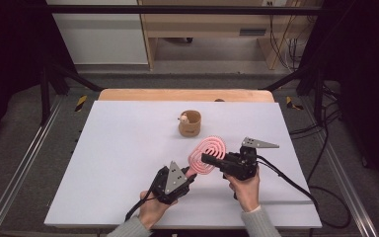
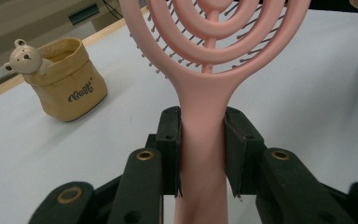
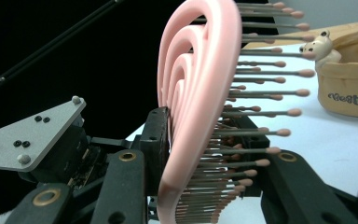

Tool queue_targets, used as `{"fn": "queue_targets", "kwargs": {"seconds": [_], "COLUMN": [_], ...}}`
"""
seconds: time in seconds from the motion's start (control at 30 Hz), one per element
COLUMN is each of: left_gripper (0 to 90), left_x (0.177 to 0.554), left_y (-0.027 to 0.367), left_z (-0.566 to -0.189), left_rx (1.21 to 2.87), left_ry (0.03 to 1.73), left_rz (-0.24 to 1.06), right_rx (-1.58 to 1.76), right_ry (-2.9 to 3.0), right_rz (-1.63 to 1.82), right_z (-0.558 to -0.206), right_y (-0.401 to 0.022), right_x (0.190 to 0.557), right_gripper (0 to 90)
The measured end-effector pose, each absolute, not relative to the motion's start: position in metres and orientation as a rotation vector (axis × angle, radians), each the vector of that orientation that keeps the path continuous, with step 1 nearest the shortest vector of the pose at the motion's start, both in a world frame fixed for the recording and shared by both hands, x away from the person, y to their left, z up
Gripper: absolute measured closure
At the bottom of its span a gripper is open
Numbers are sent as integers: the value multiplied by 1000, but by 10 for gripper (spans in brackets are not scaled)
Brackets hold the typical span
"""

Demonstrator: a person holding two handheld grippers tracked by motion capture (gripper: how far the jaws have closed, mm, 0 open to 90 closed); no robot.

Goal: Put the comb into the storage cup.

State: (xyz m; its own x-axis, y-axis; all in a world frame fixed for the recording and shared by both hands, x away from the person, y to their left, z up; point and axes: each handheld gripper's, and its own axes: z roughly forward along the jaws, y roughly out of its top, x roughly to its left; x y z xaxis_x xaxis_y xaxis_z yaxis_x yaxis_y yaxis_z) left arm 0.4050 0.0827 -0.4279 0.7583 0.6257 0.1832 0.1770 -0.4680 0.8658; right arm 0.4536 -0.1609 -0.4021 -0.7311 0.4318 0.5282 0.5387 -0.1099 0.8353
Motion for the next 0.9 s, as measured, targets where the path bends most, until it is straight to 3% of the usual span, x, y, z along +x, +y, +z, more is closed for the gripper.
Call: {"fn": "queue_targets", "kwargs": {"seconds": [0.33,0.57,0.77,0.9], "left_gripper": [680,532,370,331], "left_x": [406,408,413,418], "left_y": [82,88,96,104], "left_z": [-429,-423,-416,-415], "left_rx": [2024,1995,1952,1933], "left_ry": [611,628,670,706], "left_rz": [619,589,487,453], "right_rx": [-1123,-1183,-1203,-1240], "right_ry": [-2052,-2097,-2114,-2152], "right_rz": [-1986,-1987,-2007,-1977], "right_z": [-401,-400,-398,-397], "right_y": [-160,-162,-165,-167], "right_x": [452,452,451,450], "right_gripper": [638,637,637,641]}}
